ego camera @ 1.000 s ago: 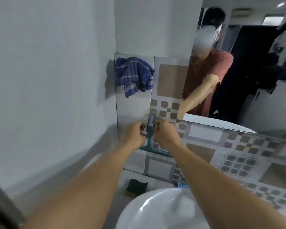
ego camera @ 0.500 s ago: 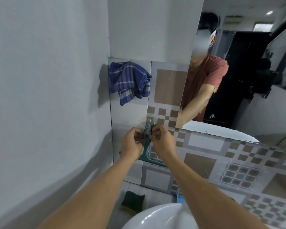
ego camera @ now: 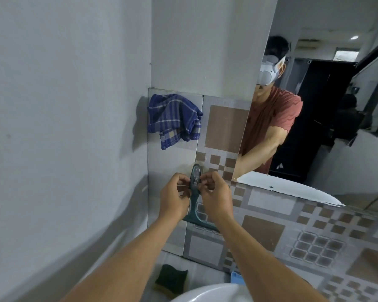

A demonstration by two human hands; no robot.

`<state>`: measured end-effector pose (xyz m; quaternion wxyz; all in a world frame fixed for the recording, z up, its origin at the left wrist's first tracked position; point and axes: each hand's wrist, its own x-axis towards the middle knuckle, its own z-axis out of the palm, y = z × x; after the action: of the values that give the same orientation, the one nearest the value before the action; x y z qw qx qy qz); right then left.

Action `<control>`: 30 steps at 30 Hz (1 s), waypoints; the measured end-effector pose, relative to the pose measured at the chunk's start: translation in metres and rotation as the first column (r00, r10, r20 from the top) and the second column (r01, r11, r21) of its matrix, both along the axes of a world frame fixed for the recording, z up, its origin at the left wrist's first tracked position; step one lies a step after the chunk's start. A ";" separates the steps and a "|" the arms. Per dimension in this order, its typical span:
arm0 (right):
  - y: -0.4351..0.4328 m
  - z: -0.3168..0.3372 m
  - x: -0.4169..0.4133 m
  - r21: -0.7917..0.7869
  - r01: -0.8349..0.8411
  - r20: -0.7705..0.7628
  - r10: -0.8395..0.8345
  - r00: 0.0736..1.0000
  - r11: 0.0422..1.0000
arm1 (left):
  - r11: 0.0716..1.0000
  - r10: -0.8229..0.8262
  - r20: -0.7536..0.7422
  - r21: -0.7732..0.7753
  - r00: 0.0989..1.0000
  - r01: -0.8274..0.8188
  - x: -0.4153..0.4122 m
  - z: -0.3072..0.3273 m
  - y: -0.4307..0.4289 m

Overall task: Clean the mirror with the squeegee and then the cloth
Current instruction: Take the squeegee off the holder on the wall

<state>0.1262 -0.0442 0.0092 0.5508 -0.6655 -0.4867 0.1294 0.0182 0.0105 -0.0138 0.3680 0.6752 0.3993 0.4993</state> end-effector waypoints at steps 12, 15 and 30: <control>-0.030 0.046 -0.010 0.075 -0.023 -0.079 0.029 0.996 0.997 | 0.997 -0.034 0.042 0.068 0.999 0.031 -0.012 0.047 -0.032; -0.046 0.065 -0.010 0.099 -0.047 -0.068 0.054 0.996 0.994 | 0.992 -0.052 0.055 0.117 0.997 0.046 -0.016 0.064 -0.045; -0.169 0.188 0.018 0.335 -0.157 -0.080 0.194 0.978 0.929 | 0.913 -0.247 0.125 0.362 0.961 0.187 0.009 0.178 -0.142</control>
<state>0.1443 -0.2132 0.1974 0.6661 -0.5105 -0.5274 0.1329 0.0273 -0.1317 0.1640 0.3287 0.7253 0.1949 0.5727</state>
